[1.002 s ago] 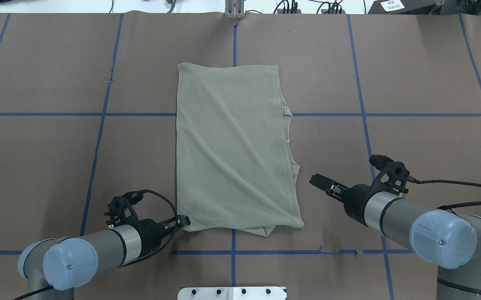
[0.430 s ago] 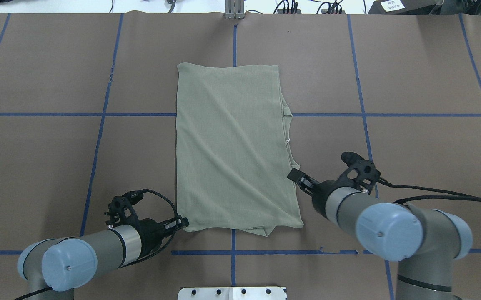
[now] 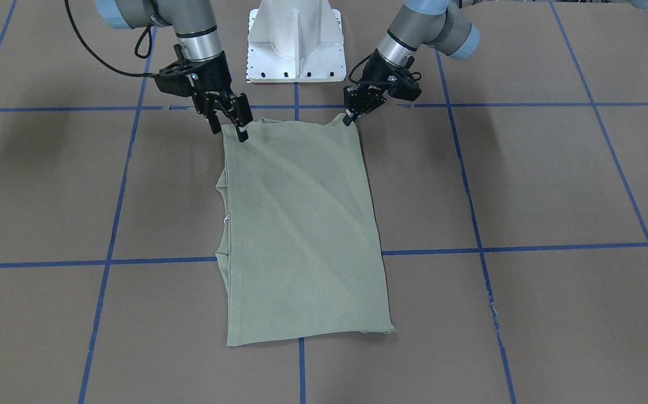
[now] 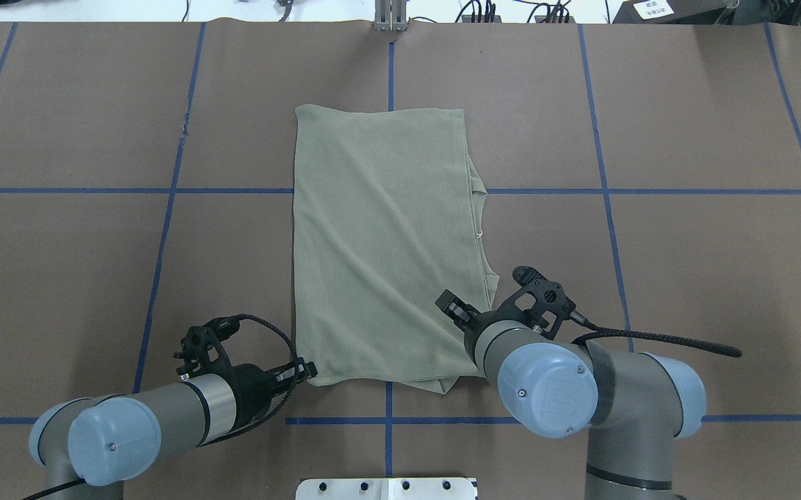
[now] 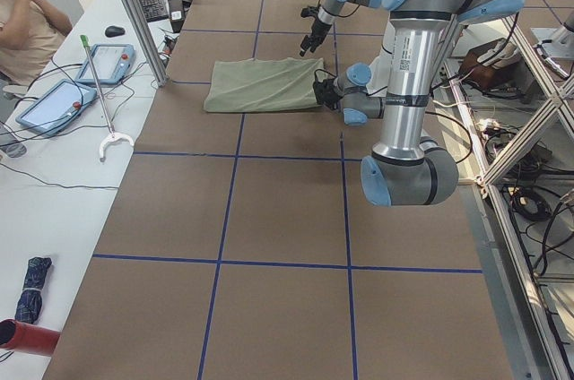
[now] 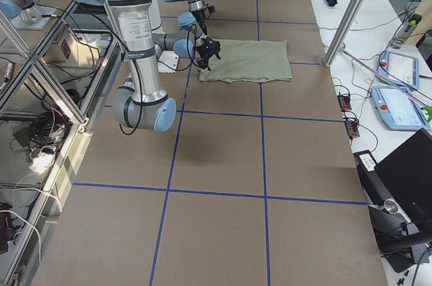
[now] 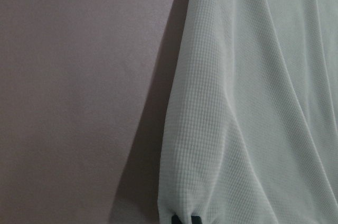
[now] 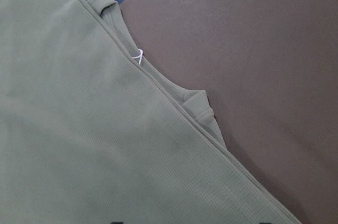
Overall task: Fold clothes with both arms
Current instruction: 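Grasp the near corners with both grippers, adjusting the right gripper inward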
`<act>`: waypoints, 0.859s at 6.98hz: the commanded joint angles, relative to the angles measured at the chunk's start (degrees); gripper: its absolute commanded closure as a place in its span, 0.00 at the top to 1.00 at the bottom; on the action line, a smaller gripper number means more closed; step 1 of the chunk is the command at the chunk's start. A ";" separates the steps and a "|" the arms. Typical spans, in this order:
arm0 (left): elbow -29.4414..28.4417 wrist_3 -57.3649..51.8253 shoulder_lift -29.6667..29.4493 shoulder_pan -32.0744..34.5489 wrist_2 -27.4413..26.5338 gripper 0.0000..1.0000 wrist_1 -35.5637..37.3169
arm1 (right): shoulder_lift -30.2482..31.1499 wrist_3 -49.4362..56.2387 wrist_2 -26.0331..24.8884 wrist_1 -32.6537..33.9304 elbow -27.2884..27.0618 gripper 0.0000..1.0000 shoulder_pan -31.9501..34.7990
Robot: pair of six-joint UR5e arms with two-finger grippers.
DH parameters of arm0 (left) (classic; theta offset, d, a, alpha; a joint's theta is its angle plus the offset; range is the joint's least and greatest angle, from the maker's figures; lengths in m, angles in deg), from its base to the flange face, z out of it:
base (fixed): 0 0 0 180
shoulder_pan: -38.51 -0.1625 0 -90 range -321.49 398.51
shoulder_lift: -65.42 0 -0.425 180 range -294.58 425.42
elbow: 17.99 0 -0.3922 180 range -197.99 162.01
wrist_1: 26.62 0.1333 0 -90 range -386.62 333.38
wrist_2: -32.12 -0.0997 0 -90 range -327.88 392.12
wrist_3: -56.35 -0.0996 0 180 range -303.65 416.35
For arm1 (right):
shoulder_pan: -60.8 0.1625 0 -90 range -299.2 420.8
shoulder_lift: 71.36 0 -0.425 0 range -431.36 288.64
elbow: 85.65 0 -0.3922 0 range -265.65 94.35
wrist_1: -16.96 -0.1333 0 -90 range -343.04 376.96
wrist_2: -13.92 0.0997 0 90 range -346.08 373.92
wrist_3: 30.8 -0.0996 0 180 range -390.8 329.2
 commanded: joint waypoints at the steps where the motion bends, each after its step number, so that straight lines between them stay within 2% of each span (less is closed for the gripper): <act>1: 0.01 0.00 -0.29 0.00 0.01 0.00 0.00 | -0.37 -1.22 -0.01 0.56 1.55 0.89 -2.67; 6: 0.01 -0.09 -0.29 0.00 0.01 0.00 0.00 | -0.72 -1.23 -0.01 1.18 4.02 0.90 -4.52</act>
